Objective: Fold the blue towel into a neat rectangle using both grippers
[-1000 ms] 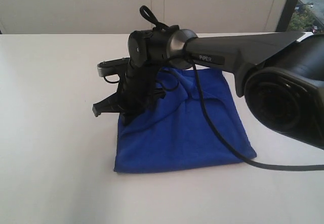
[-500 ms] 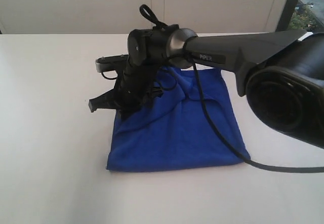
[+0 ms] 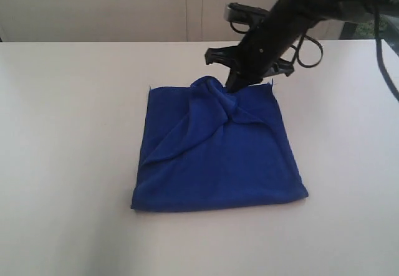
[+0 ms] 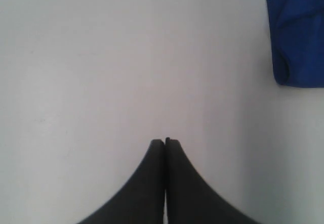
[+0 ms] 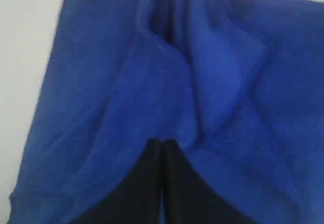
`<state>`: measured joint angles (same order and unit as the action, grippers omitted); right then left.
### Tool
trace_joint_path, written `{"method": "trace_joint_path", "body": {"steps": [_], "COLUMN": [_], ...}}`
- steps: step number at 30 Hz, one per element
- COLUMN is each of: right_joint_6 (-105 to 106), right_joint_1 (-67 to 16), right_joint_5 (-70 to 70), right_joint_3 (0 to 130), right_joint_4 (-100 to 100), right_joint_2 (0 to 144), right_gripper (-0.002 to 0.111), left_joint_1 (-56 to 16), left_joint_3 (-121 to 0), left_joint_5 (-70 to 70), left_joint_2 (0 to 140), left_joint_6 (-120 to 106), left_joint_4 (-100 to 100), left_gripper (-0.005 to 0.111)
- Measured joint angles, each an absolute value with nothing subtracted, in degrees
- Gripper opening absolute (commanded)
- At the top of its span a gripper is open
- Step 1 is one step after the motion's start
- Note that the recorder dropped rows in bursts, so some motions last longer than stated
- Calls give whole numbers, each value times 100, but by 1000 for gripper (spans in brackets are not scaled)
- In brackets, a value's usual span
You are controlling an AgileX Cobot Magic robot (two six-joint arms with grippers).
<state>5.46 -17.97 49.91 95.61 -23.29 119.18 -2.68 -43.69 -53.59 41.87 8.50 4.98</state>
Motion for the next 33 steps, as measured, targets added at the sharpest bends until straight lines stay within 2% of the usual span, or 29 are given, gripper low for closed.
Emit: {"method": "trace_joint_path", "body": {"steps": [5,16,25,33], "right_joint_6": [546,557,557,557], "right_joint_1": [-1439,-1429,-1429,-1429], "right_joint_5": [4362,2899,2455,2371], "right_joint_3": [9048,8976,9376,9438], "right_joint_4": [-2596,-3218,-3240,-3250], "right_joint_2": [11930,12482,12987,13130], "right_gripper": [0,0,19,19], "left_joint_1": [-268,-268,-268,-268], "left_joint_3": [-4369,-4369,-4369,-4369], "left_joint_5": [-5359,-5359,-5359,-5359], "left_joint_2": [4187,4187,4187,4187], "left_joint_6": [850,850,850,850], "left_joint_4": [498,498,498,498], "left_gripper": [0,0,0,0]}}
